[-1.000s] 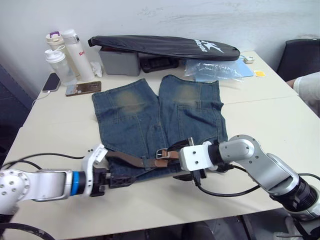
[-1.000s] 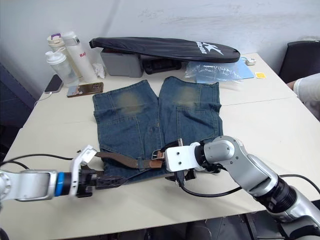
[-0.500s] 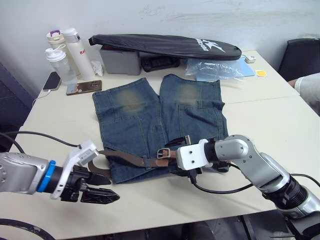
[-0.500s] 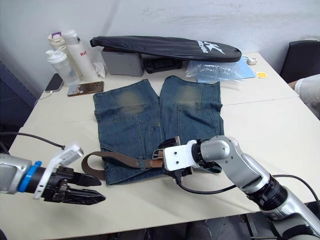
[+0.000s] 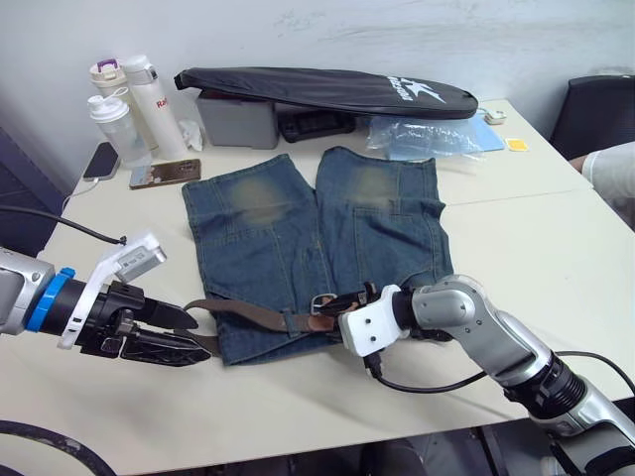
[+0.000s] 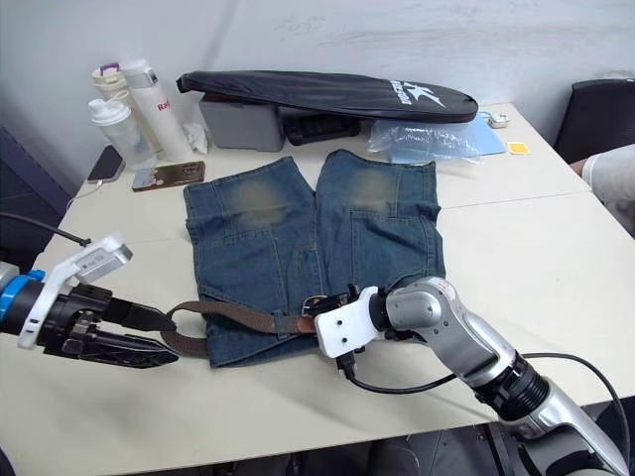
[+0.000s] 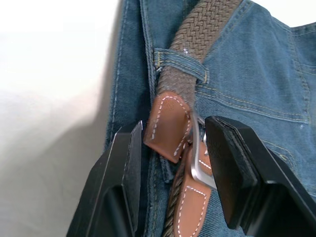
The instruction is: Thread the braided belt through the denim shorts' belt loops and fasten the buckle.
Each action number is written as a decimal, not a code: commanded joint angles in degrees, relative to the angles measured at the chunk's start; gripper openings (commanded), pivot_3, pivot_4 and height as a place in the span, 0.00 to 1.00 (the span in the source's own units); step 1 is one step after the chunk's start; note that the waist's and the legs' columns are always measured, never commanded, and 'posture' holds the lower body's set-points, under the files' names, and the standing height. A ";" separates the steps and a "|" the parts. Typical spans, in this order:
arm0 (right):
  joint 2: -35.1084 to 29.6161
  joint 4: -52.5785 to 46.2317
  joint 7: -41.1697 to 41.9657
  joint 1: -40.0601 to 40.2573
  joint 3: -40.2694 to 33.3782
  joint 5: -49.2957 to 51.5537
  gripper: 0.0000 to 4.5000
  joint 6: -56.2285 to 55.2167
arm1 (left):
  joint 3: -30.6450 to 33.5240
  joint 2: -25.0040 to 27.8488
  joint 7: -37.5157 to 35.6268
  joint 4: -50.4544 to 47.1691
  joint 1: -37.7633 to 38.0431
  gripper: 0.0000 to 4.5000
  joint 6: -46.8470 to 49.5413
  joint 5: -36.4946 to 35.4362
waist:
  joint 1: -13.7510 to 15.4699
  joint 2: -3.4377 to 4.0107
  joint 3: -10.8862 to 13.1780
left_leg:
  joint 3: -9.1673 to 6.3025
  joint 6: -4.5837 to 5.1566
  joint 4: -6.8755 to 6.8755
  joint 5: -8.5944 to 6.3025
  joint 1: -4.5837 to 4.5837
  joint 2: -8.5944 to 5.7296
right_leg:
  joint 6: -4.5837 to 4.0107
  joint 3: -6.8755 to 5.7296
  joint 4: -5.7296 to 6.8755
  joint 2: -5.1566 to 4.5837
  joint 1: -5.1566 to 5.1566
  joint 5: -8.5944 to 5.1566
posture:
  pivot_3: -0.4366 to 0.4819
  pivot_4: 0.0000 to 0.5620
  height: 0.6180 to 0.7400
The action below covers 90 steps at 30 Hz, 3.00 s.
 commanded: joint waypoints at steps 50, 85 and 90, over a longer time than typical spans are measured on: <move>2.34 2.20 3.29 -1.13 -0.45 1.16 0.41 -0.62 | -10.99 -11.54 -3.91 2.82 -15.56 1.00 -0.73 21.86 | -0.27 -0.18 -0.17 | -0.02 0.46 0.96 -0.04 0.07 -0.05 | -0.06 0.51 0.82 -0.04 -0.37 -0.02 | 0.48 0.27 0.03; 2.00 -6.32 8.62 -2.77 -7.52 11.47 0.02 16.82 | -10.15 -12.86 -3.14 3.37 -12.83 1.00 -2.62 23.64 | -0.21 -0.14 -0.25 | -0.10 0.48 0.95 -0.04 -0.05 -0.07 | -0.07 0.53 0.98 -0.04 -0.33 -0.03 | 0.48 0.27 0.03; 0.38 -9.14 9.33 -2.58 -7.95 13.75 0.02 20.31 | -10.49 -13.56 -3.08 3.49 -12.98 1.00 -3.05 24.01 | -0.18 -0.13 -0.25 | -0.11 0.50 0.92 -0.05 0.01 -0.07 | -0.07 0.52 0.97 -0.04 -0.29 -0.03 | 0.48 0.27 0.03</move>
